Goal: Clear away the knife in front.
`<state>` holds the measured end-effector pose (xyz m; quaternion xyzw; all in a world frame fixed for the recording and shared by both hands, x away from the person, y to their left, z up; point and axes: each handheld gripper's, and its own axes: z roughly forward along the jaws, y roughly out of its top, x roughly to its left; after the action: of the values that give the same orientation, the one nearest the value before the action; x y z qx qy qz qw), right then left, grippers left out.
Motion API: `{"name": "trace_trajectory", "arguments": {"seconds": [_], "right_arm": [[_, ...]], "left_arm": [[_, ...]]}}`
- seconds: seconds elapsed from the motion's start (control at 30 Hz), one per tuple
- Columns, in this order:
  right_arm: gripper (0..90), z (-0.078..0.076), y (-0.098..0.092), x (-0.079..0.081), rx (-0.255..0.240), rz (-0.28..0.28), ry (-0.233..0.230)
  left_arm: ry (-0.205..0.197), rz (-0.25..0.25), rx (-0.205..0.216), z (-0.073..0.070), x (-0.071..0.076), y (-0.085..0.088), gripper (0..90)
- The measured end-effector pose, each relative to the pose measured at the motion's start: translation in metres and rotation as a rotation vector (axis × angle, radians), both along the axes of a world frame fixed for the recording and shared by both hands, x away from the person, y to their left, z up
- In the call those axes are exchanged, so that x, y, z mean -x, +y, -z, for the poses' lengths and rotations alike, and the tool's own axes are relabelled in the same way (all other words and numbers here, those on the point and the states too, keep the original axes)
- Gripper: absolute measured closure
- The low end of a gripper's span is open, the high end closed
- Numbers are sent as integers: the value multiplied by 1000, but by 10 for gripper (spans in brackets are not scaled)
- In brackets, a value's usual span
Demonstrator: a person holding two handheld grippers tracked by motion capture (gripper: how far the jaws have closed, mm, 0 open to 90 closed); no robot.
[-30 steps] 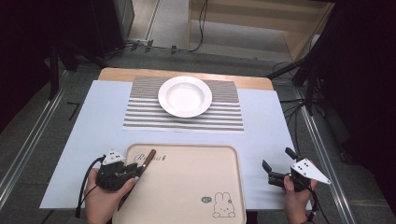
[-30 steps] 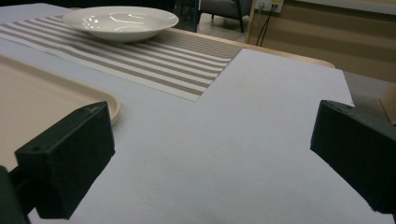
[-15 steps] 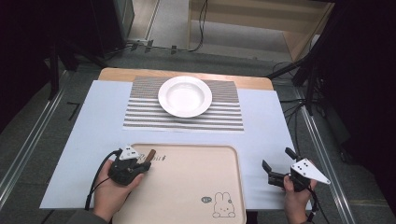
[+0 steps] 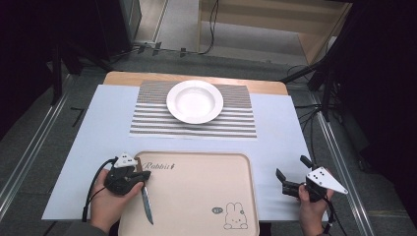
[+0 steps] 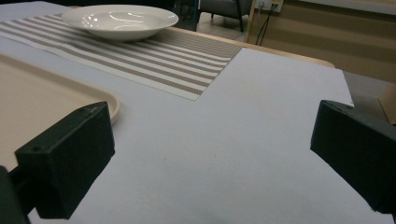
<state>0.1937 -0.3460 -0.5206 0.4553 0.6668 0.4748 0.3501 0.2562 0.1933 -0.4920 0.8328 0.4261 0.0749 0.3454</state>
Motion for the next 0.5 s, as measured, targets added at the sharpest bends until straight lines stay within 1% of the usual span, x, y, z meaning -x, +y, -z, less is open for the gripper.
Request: {"name": "trace_trajectory", "arguments": {"seconds": [0.13,0.27,0.4,0.5], "right_arm": [[0,0,0,0,0,0,0],[0,0,0,0,-1,0,-1],[0,0,0,0,0,0,-1],[0,0,0,0,0,0,-1]], "left_arm": [[12,5,-1,0,0,4,898],[18,0,-4,0,-1,9,898],[18,-11,3,1,-1,14,898],[15,-16,-3,1,-1,16,897]]}}
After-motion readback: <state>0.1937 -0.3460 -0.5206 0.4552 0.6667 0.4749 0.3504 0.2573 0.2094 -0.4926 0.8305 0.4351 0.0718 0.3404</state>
